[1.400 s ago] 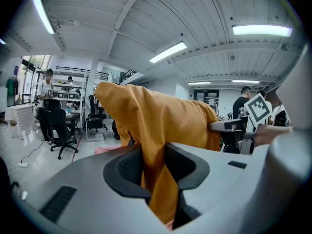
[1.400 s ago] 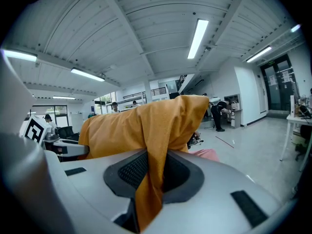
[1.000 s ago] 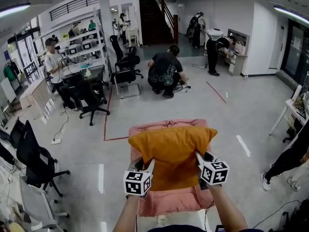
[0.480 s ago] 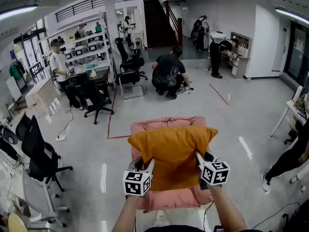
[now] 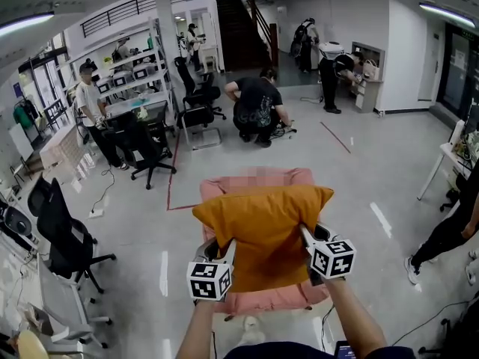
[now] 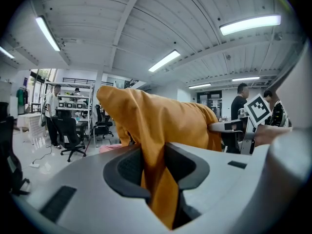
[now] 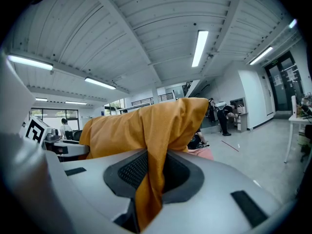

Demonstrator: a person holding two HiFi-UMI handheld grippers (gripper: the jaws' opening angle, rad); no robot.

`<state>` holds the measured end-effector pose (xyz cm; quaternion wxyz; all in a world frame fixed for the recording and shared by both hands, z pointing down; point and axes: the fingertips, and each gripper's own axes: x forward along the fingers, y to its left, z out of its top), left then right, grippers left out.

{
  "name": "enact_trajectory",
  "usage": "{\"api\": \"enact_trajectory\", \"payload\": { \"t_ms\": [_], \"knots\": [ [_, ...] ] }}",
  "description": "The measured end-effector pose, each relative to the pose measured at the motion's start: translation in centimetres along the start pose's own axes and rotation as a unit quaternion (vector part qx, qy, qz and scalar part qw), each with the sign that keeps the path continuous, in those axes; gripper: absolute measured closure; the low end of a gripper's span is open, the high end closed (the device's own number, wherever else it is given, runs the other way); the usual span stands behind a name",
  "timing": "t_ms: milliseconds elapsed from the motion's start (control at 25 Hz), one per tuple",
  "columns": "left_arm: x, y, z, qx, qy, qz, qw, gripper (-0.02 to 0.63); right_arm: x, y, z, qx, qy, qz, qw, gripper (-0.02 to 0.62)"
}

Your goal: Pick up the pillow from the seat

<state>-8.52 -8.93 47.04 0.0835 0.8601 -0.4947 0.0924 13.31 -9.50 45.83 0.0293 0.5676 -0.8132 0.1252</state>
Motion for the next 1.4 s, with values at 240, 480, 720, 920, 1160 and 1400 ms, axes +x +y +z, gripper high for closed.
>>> {"api": "enact_trajectory", "payload": {
  "t_ms": [240,480,720,920,1160,1400],
  "knots": [
    [-1.6,-0.7,0.4,0.0,-0.008,0.0,1.0,0.483,-1.6,0.8,0.5,-0.004,-0.007,0.0,1.0,0.506],
    [-2.5,-2.4,0.5,0.003,-0.014,-0.003,0.9999,0.483,-3.5,0.5,0.5,-0.006,-0.011,-0.001,1.0,0.505],
    [-3.6,-3.3,0.6,0.002,-0.018,-0.007,0.9998,0.483,-5.1,0.7,0.6,-0.006,-0.015,-0.003,1.0,0.505],
    [-4.2,-4.1,0.5,0.002,-0.018,-0.01,0.9998,0.483,-6.1,0.7,0.5,-0.002,-0.018,-0.005,1.0,0.506],
    [-5.1,-4.5,0.0,0.0,-0.022,-0.011,0.9997,0.483,-7.1,1.0,-0.3,0.0,-0.018,-0.005,1.0,0.505],
    [-6.0,-4.3,0.0,0.002,-0.02,-0.013,0.9997,0.483,-7.5,1.9,-0.4,0.002,-0.018,-0.006,1.0,0.505]
  ]
}}
